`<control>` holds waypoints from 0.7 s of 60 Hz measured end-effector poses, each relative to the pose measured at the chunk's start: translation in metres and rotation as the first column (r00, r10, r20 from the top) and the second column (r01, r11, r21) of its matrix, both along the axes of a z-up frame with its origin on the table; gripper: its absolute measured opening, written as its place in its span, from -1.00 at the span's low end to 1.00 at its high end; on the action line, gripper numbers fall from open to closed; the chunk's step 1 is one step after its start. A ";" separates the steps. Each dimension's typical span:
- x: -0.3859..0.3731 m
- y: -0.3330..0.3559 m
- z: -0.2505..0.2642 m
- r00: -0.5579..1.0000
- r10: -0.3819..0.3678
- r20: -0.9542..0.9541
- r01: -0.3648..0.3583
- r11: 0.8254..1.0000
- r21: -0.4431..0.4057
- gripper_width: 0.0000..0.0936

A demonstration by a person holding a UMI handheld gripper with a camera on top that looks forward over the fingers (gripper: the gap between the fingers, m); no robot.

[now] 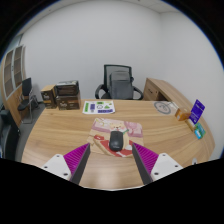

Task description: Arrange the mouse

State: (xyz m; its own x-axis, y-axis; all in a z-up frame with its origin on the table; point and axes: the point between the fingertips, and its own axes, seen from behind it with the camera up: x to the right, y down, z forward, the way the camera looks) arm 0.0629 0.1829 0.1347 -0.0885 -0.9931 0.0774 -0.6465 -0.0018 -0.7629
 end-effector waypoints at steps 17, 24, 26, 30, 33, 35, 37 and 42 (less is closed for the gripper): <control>-0.151 0.038 0.058 0.999 0.038 -0.016 -0.038 0.999 0.018 0.85; -0.186 0.044 0.067 0.999 0.038 -0.012 -0.038 0.999 0.006 0.85; -0.193 0.046 0.068 0.999 0.037 -0.013 -0.037 0.999 0.008 0.85; -0.204 0.046 0.071 1.000 0.027 -0.008 -0.027 1.000 0.007 0.86; -0.209 0.046 0.075 1.000 0.020 -0.001 -0.020 1.000 0.007 0.86; -0.211 0.047 0.077 1.000 0.018 0.003 -0.018 1.000 0.008 0.85; -0.213 0.049 0.078 1.000 0.023 0.009 -0.023 1.000 0.006 0.85; -0.215 0.051 0.083 0.999 0.035 0.022 -0.035 0.999 -0.013 0.86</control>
